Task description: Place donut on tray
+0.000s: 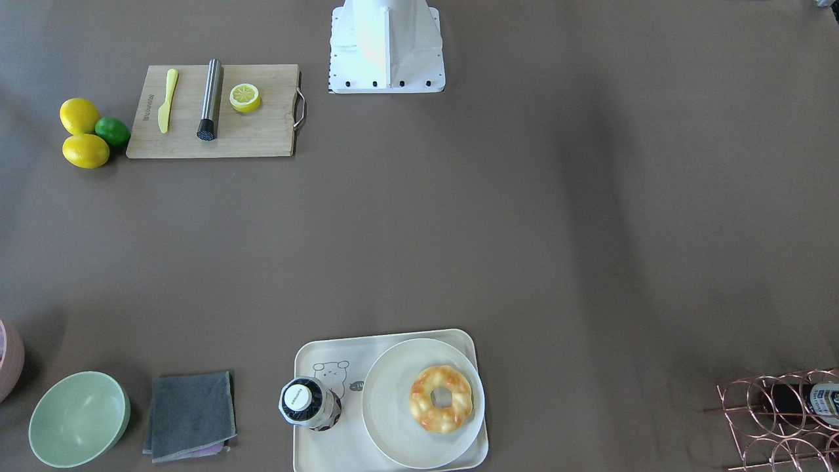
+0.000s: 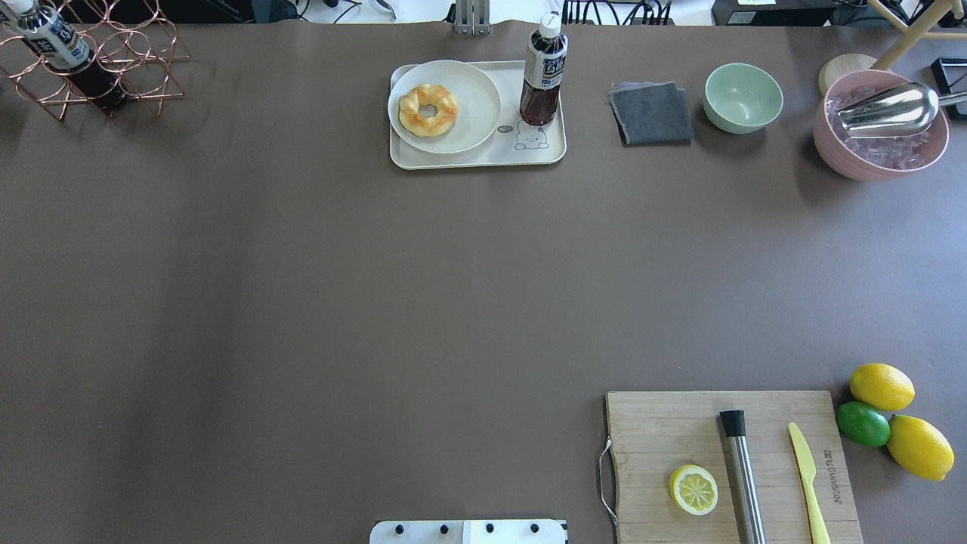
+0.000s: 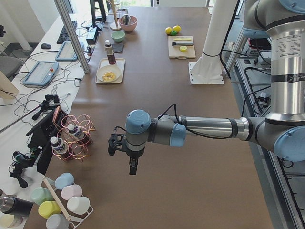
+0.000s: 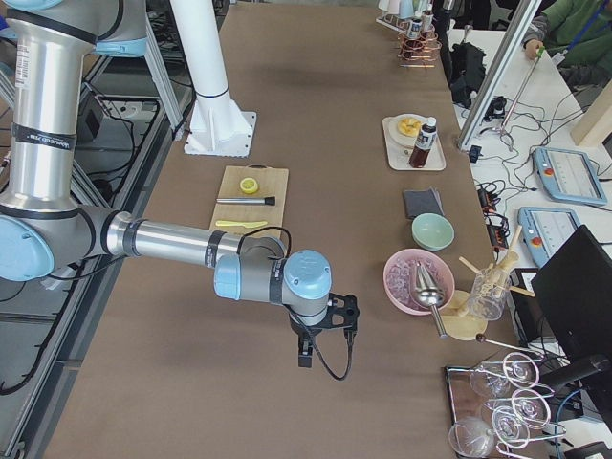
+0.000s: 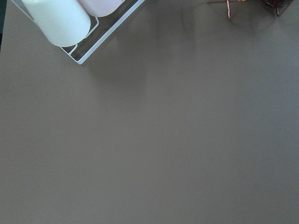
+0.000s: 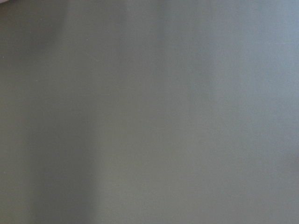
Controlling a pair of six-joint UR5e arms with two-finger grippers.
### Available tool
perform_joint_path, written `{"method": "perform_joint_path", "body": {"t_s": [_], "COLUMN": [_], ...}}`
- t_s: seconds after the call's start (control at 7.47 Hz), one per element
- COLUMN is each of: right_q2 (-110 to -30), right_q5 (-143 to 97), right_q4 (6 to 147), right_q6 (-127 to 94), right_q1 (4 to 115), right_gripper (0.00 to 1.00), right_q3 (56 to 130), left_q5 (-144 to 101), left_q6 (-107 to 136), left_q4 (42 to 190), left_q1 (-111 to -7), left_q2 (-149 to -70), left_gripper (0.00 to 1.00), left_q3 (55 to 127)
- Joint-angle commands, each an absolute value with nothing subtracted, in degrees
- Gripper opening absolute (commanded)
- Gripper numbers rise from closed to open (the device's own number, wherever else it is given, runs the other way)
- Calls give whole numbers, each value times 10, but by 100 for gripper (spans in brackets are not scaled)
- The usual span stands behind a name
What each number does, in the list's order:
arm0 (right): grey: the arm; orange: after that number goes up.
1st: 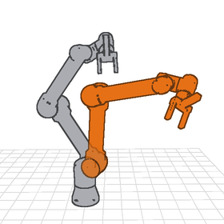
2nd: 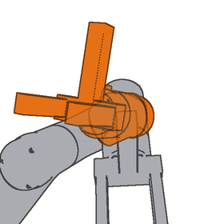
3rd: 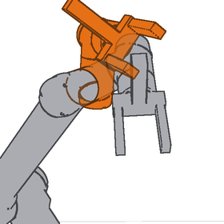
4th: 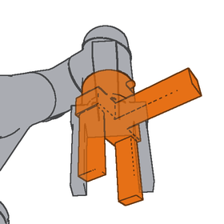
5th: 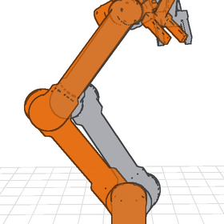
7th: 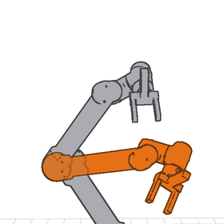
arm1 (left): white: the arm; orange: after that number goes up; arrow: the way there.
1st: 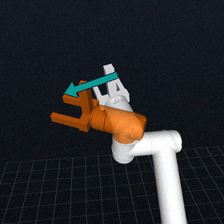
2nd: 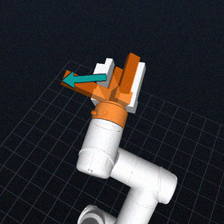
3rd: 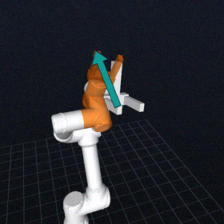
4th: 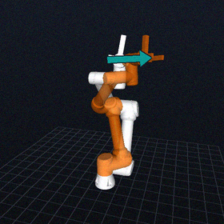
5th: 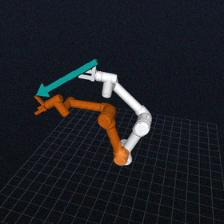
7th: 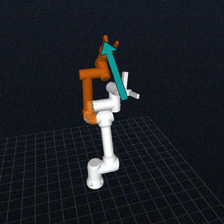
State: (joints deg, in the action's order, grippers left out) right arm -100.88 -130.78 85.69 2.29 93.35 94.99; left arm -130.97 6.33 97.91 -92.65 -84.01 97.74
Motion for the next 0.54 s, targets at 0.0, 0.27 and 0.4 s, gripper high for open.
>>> {"method": "perform_joint_path", "body": {"t_s": [0.0, 0.27, 0.4], "right_q2": [-1009, -1012, -1012], "right_q5": [-1308, -1309, -1309], "right_q4": [857, 857, 857], "right_q6": [25, 25, 25], "right_q1": [934, 934, 934], "right_gripper": [99, 99, 99], "right_q3": [950, 950, 950], "left_q5": [-1310, -1310, -1310], "left_q6": [63, 63, 63], "left_q4": [979, 979, 979], "left_q1": [-926, -926, -926], "left_q2": [-839, -839, -838], "left_gripper": [99, 99, 99], "left_q3": [976, 976, 976]}}
